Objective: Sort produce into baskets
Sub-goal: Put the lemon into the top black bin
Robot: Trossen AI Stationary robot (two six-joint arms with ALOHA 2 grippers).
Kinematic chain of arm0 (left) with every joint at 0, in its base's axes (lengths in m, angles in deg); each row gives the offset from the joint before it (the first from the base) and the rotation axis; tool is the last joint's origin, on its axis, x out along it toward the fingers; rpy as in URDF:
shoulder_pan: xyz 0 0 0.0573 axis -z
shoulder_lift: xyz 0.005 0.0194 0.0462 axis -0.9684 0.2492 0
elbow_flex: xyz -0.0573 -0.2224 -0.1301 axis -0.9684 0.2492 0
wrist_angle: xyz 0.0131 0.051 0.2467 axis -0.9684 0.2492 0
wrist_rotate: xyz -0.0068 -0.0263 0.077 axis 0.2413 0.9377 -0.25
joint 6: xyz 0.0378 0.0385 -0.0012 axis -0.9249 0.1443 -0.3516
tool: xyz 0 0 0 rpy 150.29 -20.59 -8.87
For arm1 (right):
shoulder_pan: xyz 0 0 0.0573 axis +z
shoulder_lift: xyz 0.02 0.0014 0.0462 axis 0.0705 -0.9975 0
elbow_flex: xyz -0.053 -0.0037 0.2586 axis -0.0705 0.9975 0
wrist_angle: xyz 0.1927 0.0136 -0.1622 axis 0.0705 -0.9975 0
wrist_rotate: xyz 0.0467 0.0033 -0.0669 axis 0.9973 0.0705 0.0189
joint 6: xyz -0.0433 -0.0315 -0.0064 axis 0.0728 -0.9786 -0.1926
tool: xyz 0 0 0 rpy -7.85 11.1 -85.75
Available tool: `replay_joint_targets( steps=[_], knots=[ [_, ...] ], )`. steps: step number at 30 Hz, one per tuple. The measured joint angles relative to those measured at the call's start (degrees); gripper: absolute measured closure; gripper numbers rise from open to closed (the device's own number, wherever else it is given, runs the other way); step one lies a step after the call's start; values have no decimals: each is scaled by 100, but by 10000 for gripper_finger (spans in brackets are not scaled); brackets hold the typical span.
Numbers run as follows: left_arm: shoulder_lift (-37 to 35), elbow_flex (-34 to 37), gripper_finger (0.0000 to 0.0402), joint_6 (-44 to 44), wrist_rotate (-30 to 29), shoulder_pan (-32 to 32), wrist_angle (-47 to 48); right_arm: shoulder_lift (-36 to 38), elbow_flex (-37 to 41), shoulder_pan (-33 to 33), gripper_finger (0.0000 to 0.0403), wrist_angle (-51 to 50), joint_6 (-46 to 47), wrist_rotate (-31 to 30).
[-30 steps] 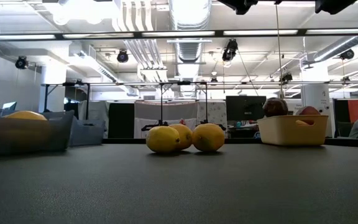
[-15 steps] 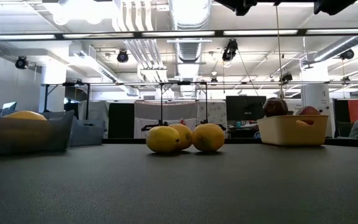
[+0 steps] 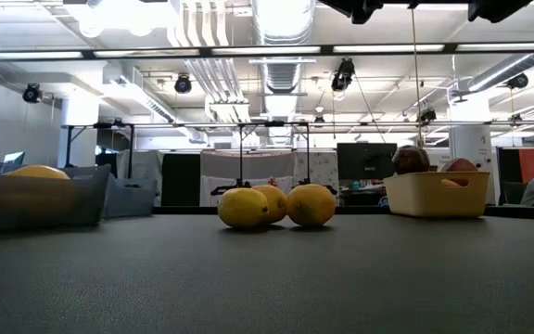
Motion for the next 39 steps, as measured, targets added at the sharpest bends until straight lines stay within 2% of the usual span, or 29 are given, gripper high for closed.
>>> replay_joint_targets(
  steps=[8,15,20,25,31,35,39],
  knots=[
    [0,111,15,179,-96,1,-176,-18,0,0,117,-2,-44,0],
    [0,594,15,329,-447,1,-1145,-18,0,0,117,2,-46,2],
    [-18,831,24,404,-578,0,-1242,-18,0,-30,117,0,-27,0],
    [-19,870,64,300,-677,1,-1272,-18,0,-37,117,2,-10,0],
    [-4,601,138,83,-1093,-40,-1013,-18,0,-37,117,3,11,0],
    [-9,126,180,-208,-1393,-147,-336,-18,0,-37,117,3,106,0],
    [-14,-513,190,-655,-1958,-444,877,-18,0,-37,117,0,212,0]
  ],
)
